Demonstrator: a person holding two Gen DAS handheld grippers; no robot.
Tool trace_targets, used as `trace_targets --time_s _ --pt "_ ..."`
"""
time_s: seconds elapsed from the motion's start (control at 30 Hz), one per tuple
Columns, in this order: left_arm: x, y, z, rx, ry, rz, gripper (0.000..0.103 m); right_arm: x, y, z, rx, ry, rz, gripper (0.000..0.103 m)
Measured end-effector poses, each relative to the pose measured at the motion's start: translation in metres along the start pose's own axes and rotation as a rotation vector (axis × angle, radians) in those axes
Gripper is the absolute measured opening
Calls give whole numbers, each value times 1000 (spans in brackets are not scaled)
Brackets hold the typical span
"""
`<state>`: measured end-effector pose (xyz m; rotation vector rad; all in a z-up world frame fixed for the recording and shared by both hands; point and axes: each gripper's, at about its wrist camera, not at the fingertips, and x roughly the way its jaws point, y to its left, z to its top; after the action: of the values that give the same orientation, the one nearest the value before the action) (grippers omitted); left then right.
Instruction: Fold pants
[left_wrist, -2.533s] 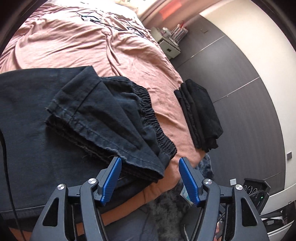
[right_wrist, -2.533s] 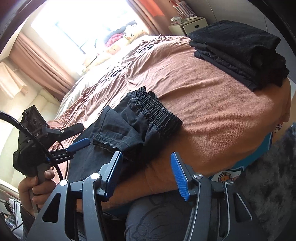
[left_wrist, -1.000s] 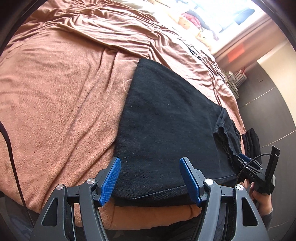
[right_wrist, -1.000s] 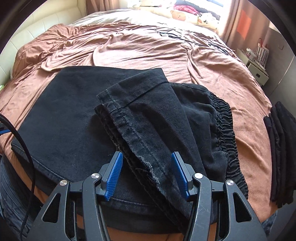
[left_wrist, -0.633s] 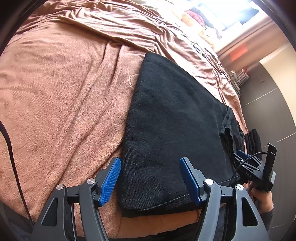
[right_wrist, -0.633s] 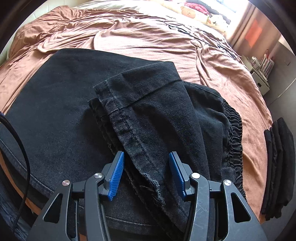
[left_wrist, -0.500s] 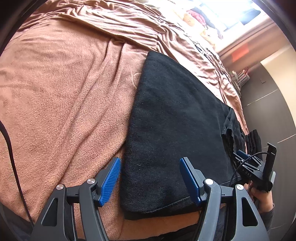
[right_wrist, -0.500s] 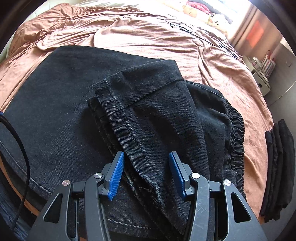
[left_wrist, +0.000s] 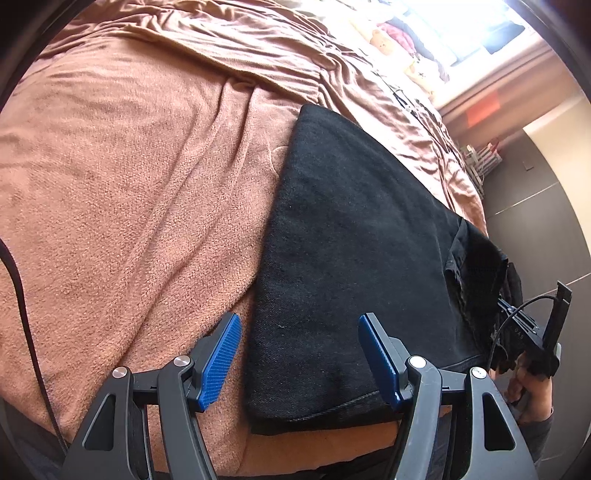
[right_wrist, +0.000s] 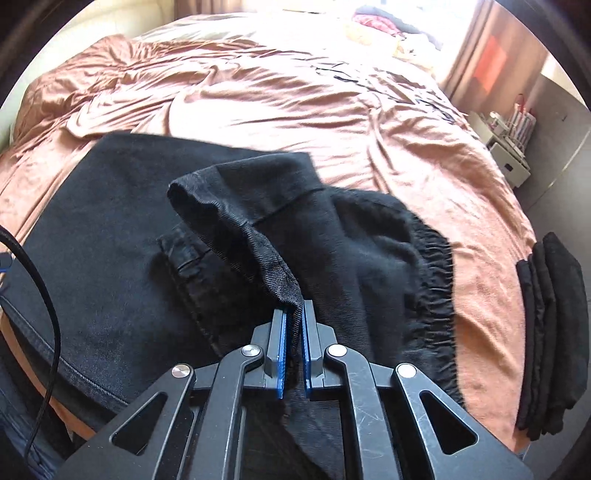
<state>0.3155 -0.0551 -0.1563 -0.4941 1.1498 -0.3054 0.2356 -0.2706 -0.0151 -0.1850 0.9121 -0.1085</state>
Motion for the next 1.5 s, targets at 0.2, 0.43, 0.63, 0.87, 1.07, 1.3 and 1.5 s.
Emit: trace_targets --time_s 0.2,0.43,0.63,0.87,1.07,1.3,1.5 --pt "1 -4 1 -1 -2 6 68 -14 -25 -4 76 -26 -37 4" --pt "5 -4 3 -5 -1 24 68 -20 -52 -4 132 -47 -67 4" --pt "6 -4 4 -9 0 29 68 -12 -83 8 180 -24 -62 4" --pt "4 -4 4 -13 -6 25 68 -33 -89 9 221 -54 -79 9" --pt "3 -1 1 -15 -3 26 68 -39 -49 -8 127 -25 46 11" --pt "-1 4 -2 -30 -7 24 68 -35 -16 -18 38 -4 103 46" --pt "-4 6 -2 -35 -10 16 68 -25 5 -21 -26 38 158 46"
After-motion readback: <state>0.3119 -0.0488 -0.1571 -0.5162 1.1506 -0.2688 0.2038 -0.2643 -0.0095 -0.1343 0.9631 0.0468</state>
